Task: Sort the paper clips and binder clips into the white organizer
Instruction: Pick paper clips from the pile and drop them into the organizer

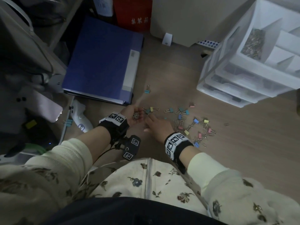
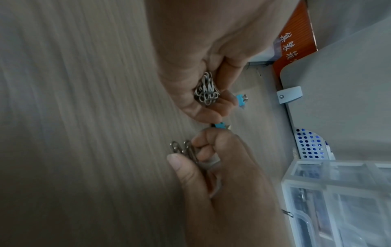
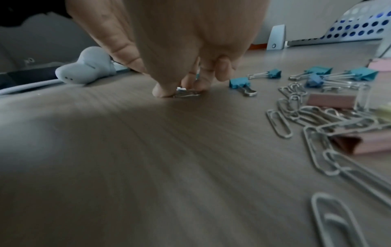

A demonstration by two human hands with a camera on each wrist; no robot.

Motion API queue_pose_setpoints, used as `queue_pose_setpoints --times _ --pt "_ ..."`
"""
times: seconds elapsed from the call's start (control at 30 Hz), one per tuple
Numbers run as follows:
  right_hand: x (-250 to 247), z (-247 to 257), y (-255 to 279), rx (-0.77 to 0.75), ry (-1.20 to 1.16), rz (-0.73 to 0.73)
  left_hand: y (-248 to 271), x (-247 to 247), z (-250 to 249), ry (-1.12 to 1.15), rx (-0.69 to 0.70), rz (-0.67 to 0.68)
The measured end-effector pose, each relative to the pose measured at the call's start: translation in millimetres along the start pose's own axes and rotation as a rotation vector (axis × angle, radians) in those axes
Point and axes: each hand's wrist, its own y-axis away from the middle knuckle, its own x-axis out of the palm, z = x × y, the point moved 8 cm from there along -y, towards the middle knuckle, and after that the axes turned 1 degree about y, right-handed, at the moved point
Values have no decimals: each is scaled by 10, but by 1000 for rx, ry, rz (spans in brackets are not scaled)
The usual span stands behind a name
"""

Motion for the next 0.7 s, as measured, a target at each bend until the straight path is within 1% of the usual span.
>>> queue_pose_setpoints --times 0.07,0.1,0.2,0.3,0.37,0.4,0.47,0.53,0.6,0.63,0.7 --pt "10 18 5 -20 5 -13 -4 4 -7 -16 -1 -9" --pt "22 31 15 -28 0 7 -9 12 -8 -18 -4 -11" --pt "94 -28 -11 22 38 44 -30 34 3 -21 -11 -7" --pt "17 35 -12 -11 128 -18 -50 36 16 -26 -19 -9" --pt "44 39 -24 -20 109 -12 -56 21 14 -26 -23 -20" --pt "32 37 -36 -19 90 -26 -63 13 9 -20 -21 -25" --pt "-54 58 7 -22 137 -89 -73 11 -1 -17 -18 -20" --pt "-68 8 36 25 65 -43 -72 21 -7 -17 -15 -12" --pt "-55 -132 53 114 1 17 -87 24 -10 -14 -8 -14" --pt "-97 -205 80 162 -43 19 -91 22 -10 -17 -6 -19" --pt "-220 -334 119 224 -110 -39 -110 34 -2 -16 -5 -17"
